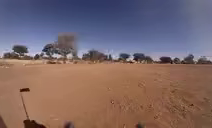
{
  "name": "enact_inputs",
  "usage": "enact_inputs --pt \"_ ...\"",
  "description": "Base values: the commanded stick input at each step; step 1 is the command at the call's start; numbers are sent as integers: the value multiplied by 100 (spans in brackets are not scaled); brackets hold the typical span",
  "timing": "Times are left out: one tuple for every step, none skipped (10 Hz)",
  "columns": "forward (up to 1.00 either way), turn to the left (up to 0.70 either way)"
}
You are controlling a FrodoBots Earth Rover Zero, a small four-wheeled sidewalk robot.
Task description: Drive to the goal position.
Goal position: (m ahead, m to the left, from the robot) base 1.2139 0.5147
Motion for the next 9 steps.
enact_inputs --pt "50 0" --pt "50 0" --pt "50 0" --pt "50 0" --pt "50 0" --pt "50 0" --pt "50 0" --pt "50 0" --pt "50 0"
